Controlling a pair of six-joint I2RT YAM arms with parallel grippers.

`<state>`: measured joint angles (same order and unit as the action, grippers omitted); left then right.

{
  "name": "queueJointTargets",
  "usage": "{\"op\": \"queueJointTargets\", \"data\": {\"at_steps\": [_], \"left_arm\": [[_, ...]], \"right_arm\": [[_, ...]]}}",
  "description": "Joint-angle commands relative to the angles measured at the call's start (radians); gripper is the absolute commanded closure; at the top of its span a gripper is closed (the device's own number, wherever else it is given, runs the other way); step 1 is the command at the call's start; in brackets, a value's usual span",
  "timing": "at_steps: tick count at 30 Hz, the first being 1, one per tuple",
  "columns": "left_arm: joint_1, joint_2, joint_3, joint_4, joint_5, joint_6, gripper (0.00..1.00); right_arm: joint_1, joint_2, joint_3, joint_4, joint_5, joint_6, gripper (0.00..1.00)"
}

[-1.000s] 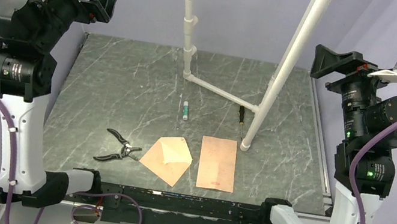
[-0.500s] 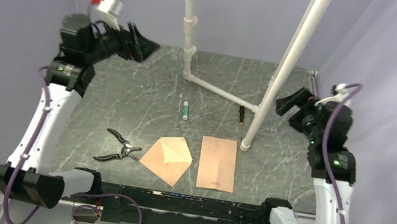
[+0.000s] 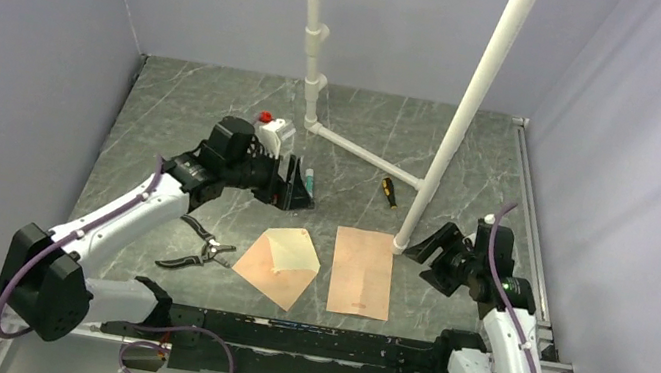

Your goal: Place the letter into the envelope and seal it

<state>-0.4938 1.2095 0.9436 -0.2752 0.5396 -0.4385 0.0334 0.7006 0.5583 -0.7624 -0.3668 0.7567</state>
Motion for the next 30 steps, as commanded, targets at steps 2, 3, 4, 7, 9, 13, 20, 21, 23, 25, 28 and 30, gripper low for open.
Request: {"op": "queueJointTargets", "data": {"at_steps": [2,3,4,7,9,13,20,21,23,25,28,30], "left_arm": [[-0.041,0.009,-0.021,-0.011,-0.135,-0.033,0.1],[-0.042,0.009,-0.019,-0.015,-0.15,-0.036,0.1],[-0.042,0.008,-0.019,-0.017,-0.166,-0.038,0.1],[-0.041,-0.004,-0.02,-0.025,-0.23,-0.058,0.1],[-0.041,-0.017,-0.031,-0.022,-0.27,-0.077,0.1],[-0.041,-0.042,-0.061,-0.02,-0.337,-0.124,0.1],[-0.041,-0.065,-0.112,0.006,-0.376,-0.196,0.09],[-0.041,-0.064,-0.116,0.009,-0.377,-0.204,0.09],[-0.041,-0.064,-0.123,0.014,-0.379,-0.22,0.09],[-0.041,-0.065,-0.13,0.019,-0.381,-0.233,0.09],[-0.041,-0.07,-0.135,0.012,-0.39,-0.247,0.09],[-0.042,-0.077,-0.139,0.004,-0.4,-0.252,0.09]], "right_arm": [[0.002,-0.076,0.057,0.055,0.018,-0.038,0.3],[0.003,-0.08,0.051,0.088,-0.028,-0.051,0.32],[0.005,-0.084,0.043,0.122,-0.069,-0.054,0.32],[0.033,-0.123,0.022,0.226,-0.115,-0.036,0.34],[0.056,-0.166,0.012,0.292,-0.113,-0.013,0.34],[0.089,-0.201,-0.013,0.462,-0.192,0.029,0.34],[0.244,-0.157,-0.001,0.653,0.005,0.069,0.34],[0.272,-0.153,-0.01,0.691,0.046,0.088,0.34],[0.312,-0.136,-0.033,0.772,0.12,0.116,0.34],[0.338,-0.104,-0.04,0.824,0.184,0.127,0.35],[0.353,-0.054,0.004,0.733,0.337,0.116,0.39],[0.353,-0.042,0.023,0.647,0.445,0.112,0.4]]}}
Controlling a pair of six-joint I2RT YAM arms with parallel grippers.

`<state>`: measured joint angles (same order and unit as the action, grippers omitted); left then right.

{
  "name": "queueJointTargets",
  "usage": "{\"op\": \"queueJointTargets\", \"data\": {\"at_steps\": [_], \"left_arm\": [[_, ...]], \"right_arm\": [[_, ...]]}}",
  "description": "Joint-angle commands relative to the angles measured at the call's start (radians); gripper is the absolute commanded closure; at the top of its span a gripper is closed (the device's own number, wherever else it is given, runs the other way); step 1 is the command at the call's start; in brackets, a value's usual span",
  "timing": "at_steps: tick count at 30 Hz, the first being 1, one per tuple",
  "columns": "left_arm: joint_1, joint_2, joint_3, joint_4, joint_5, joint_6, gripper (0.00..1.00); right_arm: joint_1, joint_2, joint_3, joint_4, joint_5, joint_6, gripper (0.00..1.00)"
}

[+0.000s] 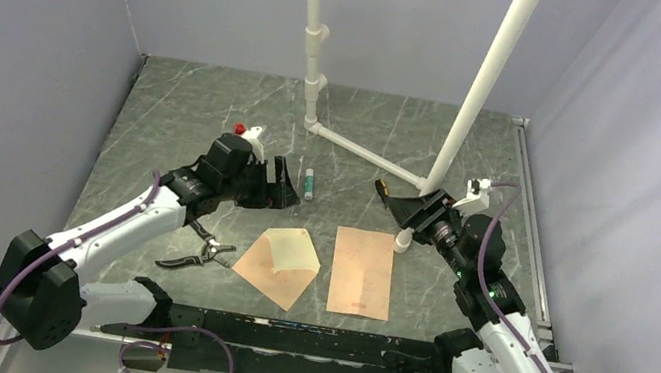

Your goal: Place the letter into the envelope and seal it

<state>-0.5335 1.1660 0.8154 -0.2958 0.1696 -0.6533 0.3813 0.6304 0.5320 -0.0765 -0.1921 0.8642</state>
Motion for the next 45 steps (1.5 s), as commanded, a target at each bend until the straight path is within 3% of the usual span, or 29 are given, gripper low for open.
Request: {"op": "queueJointTargets", "data": {"at_steps": [1,8,17,19,24,27,35,39,45], "left_arm": [[-0.002,-0.039,-0.014,0.022,-0.033,-0.04,0.09],[-0.002,-0.056,-0.041,0.003,-0.044,-0.054,0.08],[-0.002,-0.027,-0.036,-0.041,-0.062,-0.073,0.09],[-0.002,-0.023,-0.036,-0.055,-0.06,-0.073,0.08],[-0.001,-0.023,-0.047,-0.105,-0.069,-0.082,0.09],[-0.002,-0.024,-0.058,-0.136,-0.086,-0.103,0.09],[-0.002,-0.033,-0.124,-0.062,-0.005,-0.115,0.19],[-0.008,0.01,-0.125,0.036,0.159,-0.101,0.19],[-0.071,0.153,-0.04,0.126,0.248,-0.137,0.19]], "right_arm": [[0.005,0.028,0.056,-0.066,0.305,-0.006,0.4],[0.004,0.044,0.093,-0.169,0.418,-0.059,0.39],[0.005,0.082,0.138,-0.344,0.629,0.054,0.38],[0.005,0.097,0.144,-0.314,0.562,0.008,0.37],[0.013,0.063,0.073,-0.121,0.155,-0.123,0.36],[0.025,0.016,0.011,-0.129,0.06,-0.146,0.36],[0.091,-0.098,-0.072,-0.304,0.051,-0.174,0.35],[0.114,-0.002,-0.057,-0.472,0.168,-0.086,0.34],[0.123,0.123,-0.111,-0.458,0.045,0.022,0.35]]}}
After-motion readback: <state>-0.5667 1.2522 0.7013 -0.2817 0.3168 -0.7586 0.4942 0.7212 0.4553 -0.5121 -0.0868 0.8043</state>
